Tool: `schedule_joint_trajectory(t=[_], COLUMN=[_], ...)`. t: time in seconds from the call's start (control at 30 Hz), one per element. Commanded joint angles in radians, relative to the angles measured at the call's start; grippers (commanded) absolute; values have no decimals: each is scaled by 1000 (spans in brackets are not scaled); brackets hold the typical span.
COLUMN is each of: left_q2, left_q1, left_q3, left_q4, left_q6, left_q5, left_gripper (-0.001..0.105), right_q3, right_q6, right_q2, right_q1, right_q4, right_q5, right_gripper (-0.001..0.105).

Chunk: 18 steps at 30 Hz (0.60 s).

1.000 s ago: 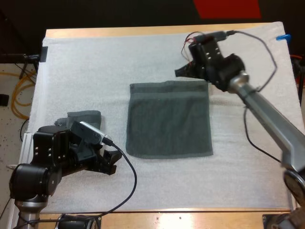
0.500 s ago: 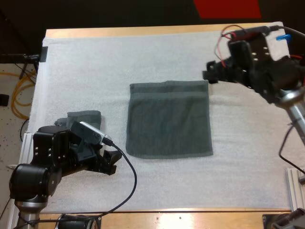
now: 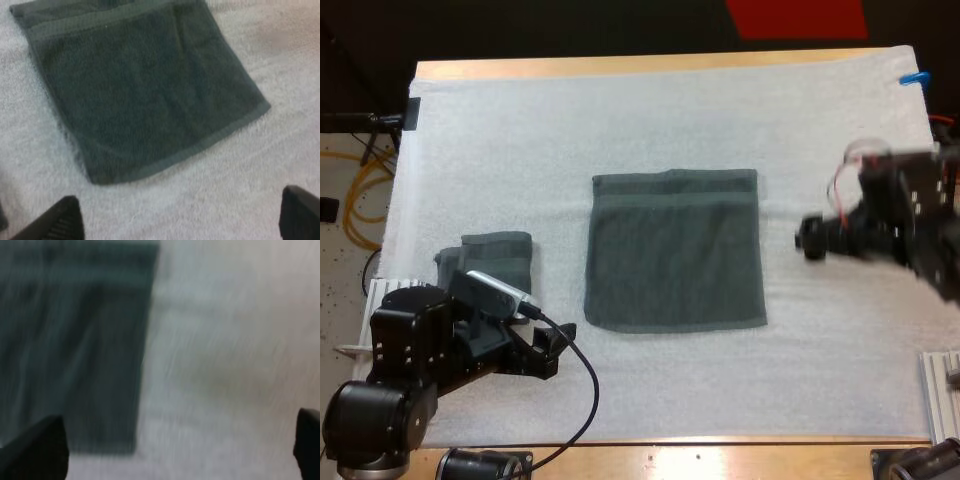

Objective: Pick towel from pile fold and stack

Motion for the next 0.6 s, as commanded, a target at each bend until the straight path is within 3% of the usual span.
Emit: schedule_joint_trajectory(t=[0.0, 0.17, 0.4, 0.57], left_q2=[-6, -5, -5, -5], left_q1=[-4, -4, -4, -4], left_q3=[-5, -5, -5, -5], left_q4=[12, 33, 35, 35], left_q6=[-12, -12, -12, -12], left_q5=[-1, -1, -1, -1], left_gripper=[76, 76, 76, 76], right_q3=[57, 291, 542, 632], right_q6=[8, 80, 204, 267], right_q2=[-38, -140, -141, -71], right_q1=[-1, -1, -1, -1], right_q4=[-26, -151, -363, -511], right_q5=[-20, -39, -222, -369], right_gripper=[88, 88, 88, 88])
